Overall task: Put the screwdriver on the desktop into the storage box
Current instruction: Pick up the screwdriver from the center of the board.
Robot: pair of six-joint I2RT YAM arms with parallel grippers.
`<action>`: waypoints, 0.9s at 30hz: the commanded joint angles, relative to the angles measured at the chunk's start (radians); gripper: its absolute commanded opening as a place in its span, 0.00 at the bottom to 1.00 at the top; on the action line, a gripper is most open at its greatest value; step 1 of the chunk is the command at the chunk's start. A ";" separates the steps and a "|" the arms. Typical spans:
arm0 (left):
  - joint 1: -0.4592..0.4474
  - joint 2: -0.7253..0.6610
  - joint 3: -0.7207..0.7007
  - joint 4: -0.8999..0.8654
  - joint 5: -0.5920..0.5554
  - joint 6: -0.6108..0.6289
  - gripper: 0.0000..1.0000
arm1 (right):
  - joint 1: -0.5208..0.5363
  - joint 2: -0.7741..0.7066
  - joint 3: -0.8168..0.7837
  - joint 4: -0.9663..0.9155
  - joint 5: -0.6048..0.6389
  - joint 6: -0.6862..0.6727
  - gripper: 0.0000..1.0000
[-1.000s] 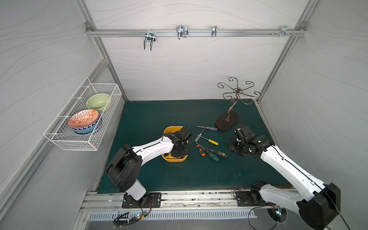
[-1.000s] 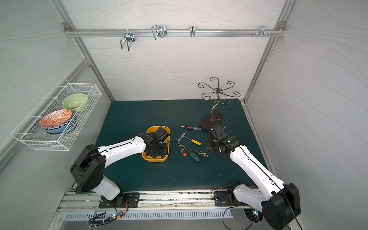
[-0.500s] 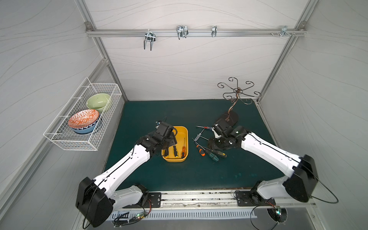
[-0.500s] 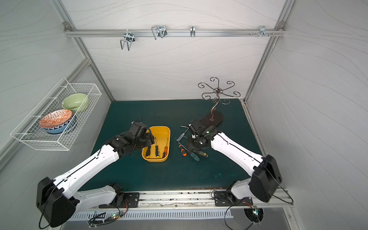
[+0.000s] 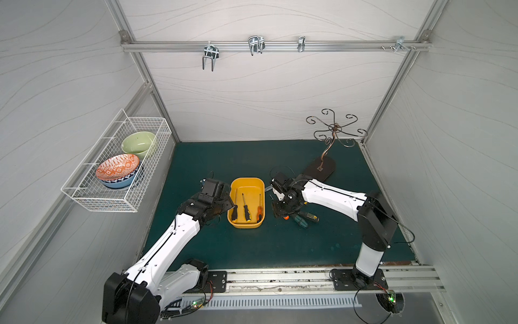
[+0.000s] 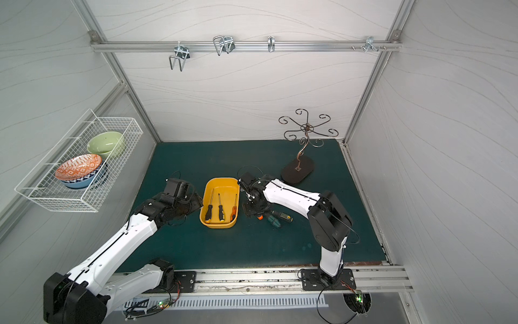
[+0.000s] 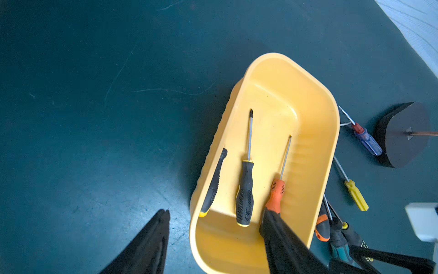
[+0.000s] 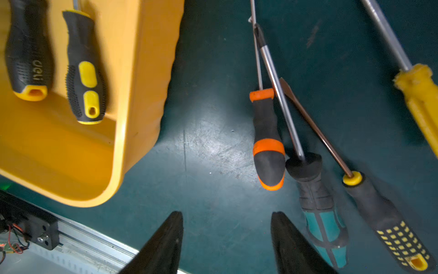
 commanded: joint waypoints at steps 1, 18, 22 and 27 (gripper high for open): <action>0.018 -0.016 0.001 -0.006 0.014 0.011 0.66 | 0.004 0.048 0.028 -0.039 0.041 -0.021 0.61; 0.072 -0.025 -0.020 -0.013 0.041 0.033 0.66 | 0.010 0.166 0.072 -0.022 0.100 -0.053 0.58; 0.073 -0.024 -0.018 -0.003 0.042 0.032 0.66 | 0.017 0.191 0.094 -0.026 0.108 -0.060 0.57; 0.073 -0.013 -0.011 0.001 0.044 0.032 0.66 | 0.018 0.227 0.128 -0.035 0.136 -0.056 0.54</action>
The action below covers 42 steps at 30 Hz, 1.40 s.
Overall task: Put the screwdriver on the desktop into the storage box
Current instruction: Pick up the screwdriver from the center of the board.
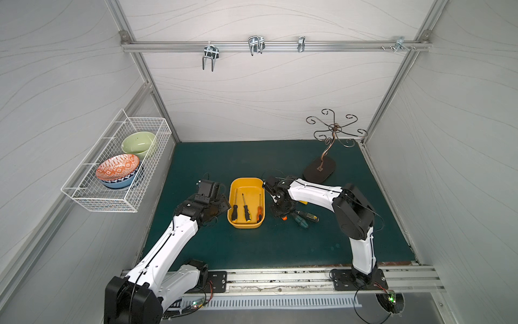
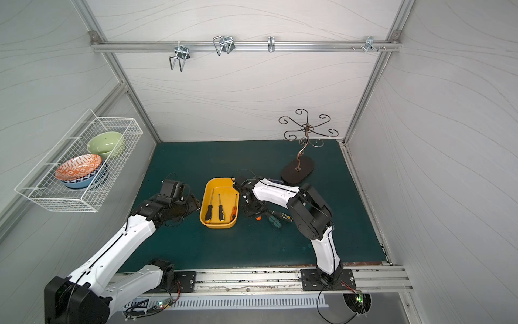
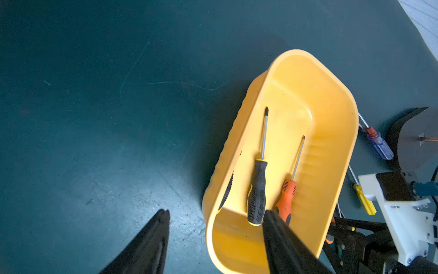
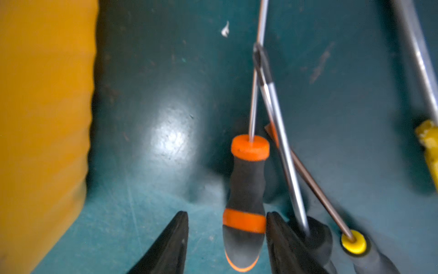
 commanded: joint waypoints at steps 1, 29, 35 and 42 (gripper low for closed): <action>0.006 -0.004 0.013 0.021 0.006 0.013 0.66 | 0.007 0.033 0.035 -0.030 0.038 -0.007 0.53; 0.012 -0.070 0.019 -0.013 -0.023 -0.002 0.66 | 0.058 0.056 0.046 -0.076 0.132 0.020 0.14; 0.015 -0.072 0.015 -0.022 -0.030 -0.008 0.66 | 0.058 -0.108 -0.048 -0.005 0.101 0.068 0.00; 0.015 -0.047 0.001 0.015 -0.016 -0.032 0.66 | 0.081 -0.328 -0.137 0.027 0.035 0.160 0.00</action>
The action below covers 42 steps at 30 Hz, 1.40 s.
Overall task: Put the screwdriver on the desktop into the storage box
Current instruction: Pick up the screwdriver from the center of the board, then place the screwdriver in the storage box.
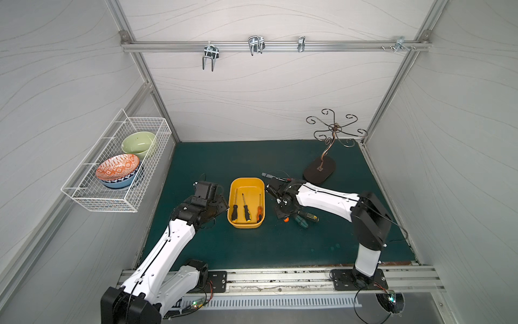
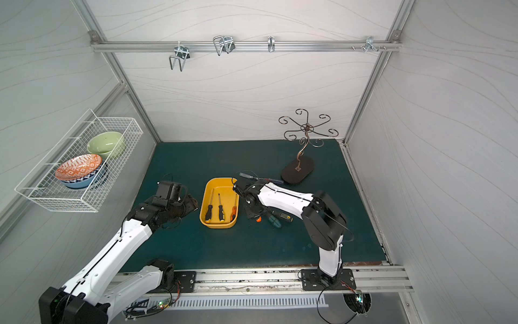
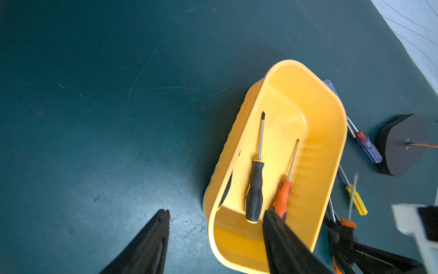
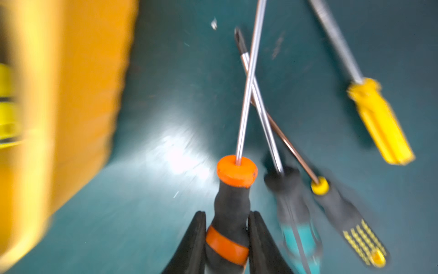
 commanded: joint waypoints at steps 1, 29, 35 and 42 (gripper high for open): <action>0.008 0.020 -0.003 0.045 0.002 -0.017 0.66 | 0.037 -0.099 -0.013 0.020 -0.049 0.084 0.00; 0.012 -0.101 -0.016 -0.057 -0.065 -0.027 0.64 | 0.153 0.431 0.489 0.000 0.065 0.406 0.35; 0.012 -0.098 0.030 -0.057 -0.056 0.055 0.64 | 0.161 0.348 0.488 0.009 0.092 0.360 0.49; 0.012 -0.007 0.162 0.008 0.003 0.247 0.64 | 0.156 -0.011 0.215 0.176 0.166 0.307 0.50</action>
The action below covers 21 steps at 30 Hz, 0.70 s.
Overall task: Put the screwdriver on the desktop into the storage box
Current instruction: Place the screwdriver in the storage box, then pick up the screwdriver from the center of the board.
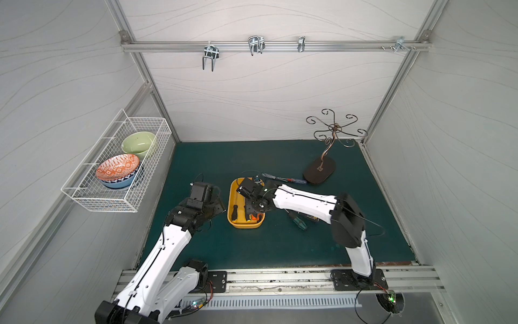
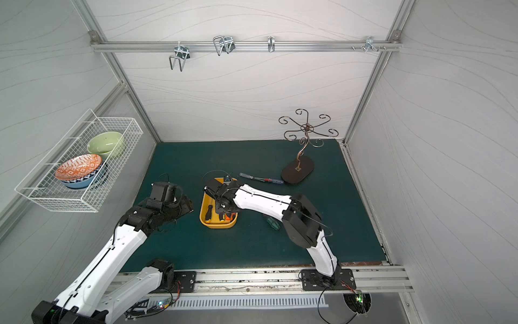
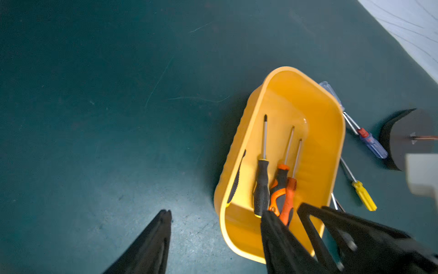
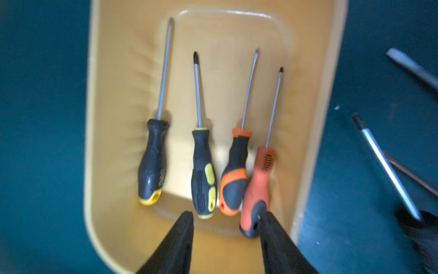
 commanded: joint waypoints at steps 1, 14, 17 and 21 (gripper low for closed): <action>0.006 0.053 0.114 0.090 0.040 0.153 0.64 | -0.010 -0.243 -0.146 0.108 0.070 -0.044 0.51; -0.071 0.423 0.360 0.473 0.502 0.439 0.65 | -0.237 -0.857 -0.679 0.085 0.113 -0.030 0.56; -0.092 0.541 0.431 0.466 0.595 0.643 0.68 | -0.270 -0.933 -0.701 0.054 0.123 -0.038 0.56; -0.092 0.648 0.487 0.471 0.689 1.005 0.71 | -0.301 -1.002 -0.726 0.050 0.127 -0.053 0.56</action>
